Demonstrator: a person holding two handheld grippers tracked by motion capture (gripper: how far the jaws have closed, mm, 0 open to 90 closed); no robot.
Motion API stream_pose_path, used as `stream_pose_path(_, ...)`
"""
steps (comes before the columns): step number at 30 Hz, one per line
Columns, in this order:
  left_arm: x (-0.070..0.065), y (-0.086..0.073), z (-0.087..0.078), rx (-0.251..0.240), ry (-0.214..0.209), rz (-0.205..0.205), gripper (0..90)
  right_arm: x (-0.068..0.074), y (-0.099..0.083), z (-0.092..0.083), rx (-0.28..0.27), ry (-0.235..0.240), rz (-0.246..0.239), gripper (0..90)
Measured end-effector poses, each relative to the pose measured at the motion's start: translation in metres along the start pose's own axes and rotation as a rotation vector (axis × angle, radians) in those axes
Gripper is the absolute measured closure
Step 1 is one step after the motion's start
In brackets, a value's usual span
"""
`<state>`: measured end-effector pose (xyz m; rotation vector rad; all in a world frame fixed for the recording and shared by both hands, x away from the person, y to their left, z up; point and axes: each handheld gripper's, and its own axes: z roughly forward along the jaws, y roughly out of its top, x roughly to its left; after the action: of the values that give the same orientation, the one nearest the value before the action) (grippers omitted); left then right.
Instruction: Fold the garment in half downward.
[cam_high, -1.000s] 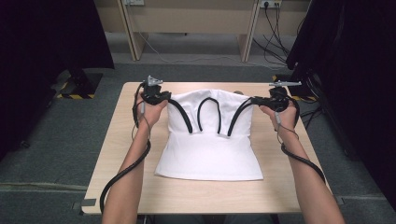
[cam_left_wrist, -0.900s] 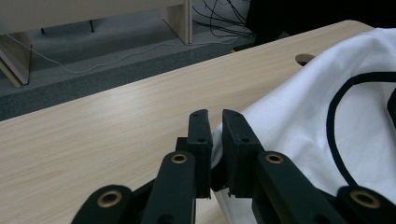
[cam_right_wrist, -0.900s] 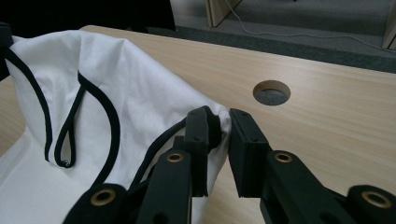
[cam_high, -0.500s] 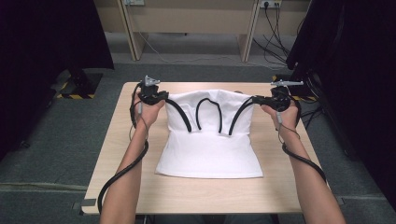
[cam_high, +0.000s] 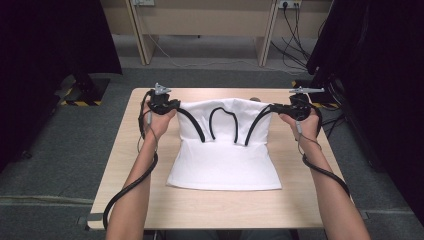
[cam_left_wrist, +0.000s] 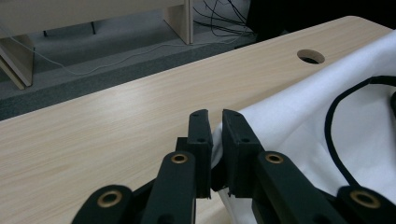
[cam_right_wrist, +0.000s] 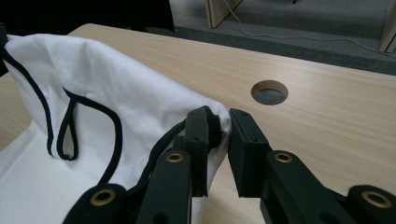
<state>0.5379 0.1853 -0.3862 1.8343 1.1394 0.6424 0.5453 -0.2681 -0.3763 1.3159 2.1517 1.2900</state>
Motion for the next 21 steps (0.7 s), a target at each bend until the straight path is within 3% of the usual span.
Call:
stream_pose_path(11, -0.004, -0.012, -0.003, 0.01, -0.008, 0.027, 82.0, 0.002, -0.013, 0.0, 0.02, 0.017, -0.032, 78.4)
stream_pose_path(21, -0.012, -0.029, -0.009, 0.039, -0.009, 0.095, 82.1, 0.006, -0.031, -0.002, 0.056, 0.042, -0.082, 78.5)
